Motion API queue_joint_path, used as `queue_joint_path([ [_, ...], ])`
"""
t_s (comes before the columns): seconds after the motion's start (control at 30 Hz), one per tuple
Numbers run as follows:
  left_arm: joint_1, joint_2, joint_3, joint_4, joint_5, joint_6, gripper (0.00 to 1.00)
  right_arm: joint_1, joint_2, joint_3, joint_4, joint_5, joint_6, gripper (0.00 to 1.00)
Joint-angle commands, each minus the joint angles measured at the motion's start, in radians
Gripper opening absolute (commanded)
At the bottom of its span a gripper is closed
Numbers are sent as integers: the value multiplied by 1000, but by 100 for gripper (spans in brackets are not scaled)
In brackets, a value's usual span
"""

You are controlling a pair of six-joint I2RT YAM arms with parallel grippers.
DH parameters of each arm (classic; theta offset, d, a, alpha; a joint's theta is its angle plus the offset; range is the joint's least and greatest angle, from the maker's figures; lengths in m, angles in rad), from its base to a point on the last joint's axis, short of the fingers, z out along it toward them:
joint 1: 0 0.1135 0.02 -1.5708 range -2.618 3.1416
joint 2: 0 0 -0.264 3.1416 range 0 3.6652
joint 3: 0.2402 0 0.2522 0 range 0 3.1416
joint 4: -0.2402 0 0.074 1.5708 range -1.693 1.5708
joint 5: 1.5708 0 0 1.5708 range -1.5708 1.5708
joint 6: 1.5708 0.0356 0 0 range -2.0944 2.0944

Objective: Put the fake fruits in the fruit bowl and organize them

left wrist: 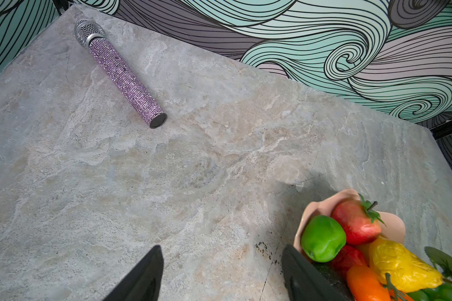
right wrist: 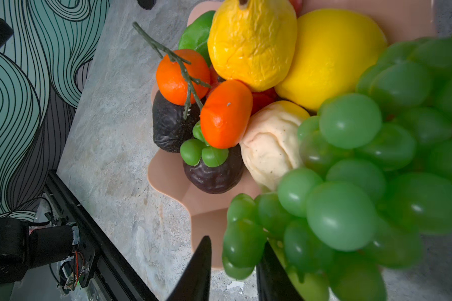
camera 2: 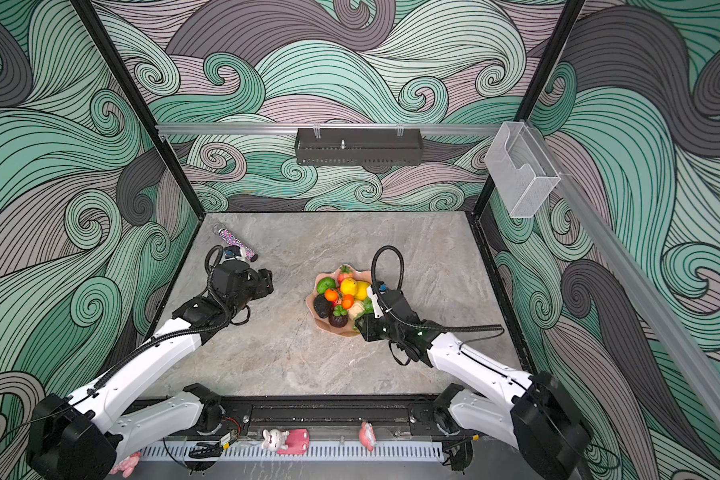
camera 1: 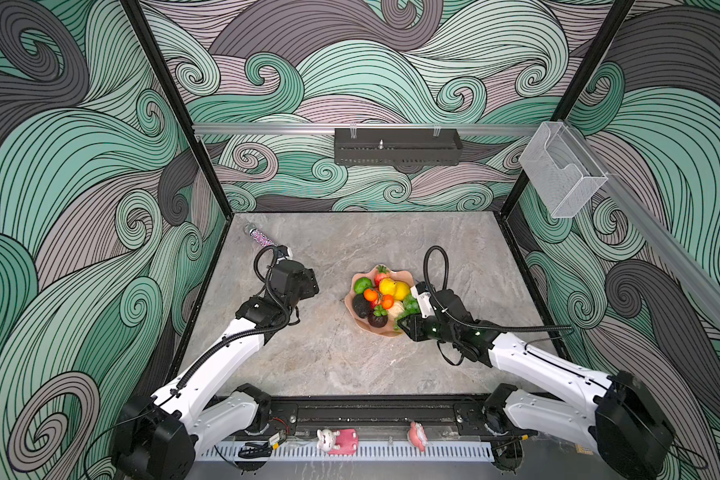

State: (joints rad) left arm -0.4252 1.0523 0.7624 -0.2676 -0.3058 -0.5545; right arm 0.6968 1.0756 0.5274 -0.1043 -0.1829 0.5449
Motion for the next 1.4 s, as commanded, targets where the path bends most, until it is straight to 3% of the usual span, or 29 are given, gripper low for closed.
queue_joint_path([
  [0.0, 13, 10, -3, 14, -8, -8, 74, 4, -54, -6, -46, 29, -6, 40],
  [0.37, 19, -39, -43, 10, -120, -15, 74, -2, -208, -7, -249, 133, -40, 66],
  [0.6, 19, -89, -104, -12, -421, 13, 76, -143, -295, 67, -417, 293, -154, 80],
  [0.73, 28, -90, -152, 42, -649, 42, 82, -249, -253, 101, -387, 424, -142, 91],
  [0.8, 53, -85, -188, 122, -700, 128, 83, -296, -212, 104, -321, 524, -159, 95],
  [0.83, 75, -74, -206, 165, -709, 164, 89, -318, -187, 98, -273, 576, -180, 98],
  [0.97, 192, 32, -236, 332, -615, 259, 91, -380, -91, 63, -48, 679, -326, 100],
  [1.1, 295, 200, -209, 483, -425, 329, 91, -403, 22, 11, 185, 793, -443, 100],
  [1.23, 348, 301, -275, 719, -240, 438, 91, -444, 145, -62, 460, 741, -520, 100],
  [1.37, 373, 319, -263, 733, -146, 467, 91, -465, 243, -128, 703, 667, -580, 100],
])
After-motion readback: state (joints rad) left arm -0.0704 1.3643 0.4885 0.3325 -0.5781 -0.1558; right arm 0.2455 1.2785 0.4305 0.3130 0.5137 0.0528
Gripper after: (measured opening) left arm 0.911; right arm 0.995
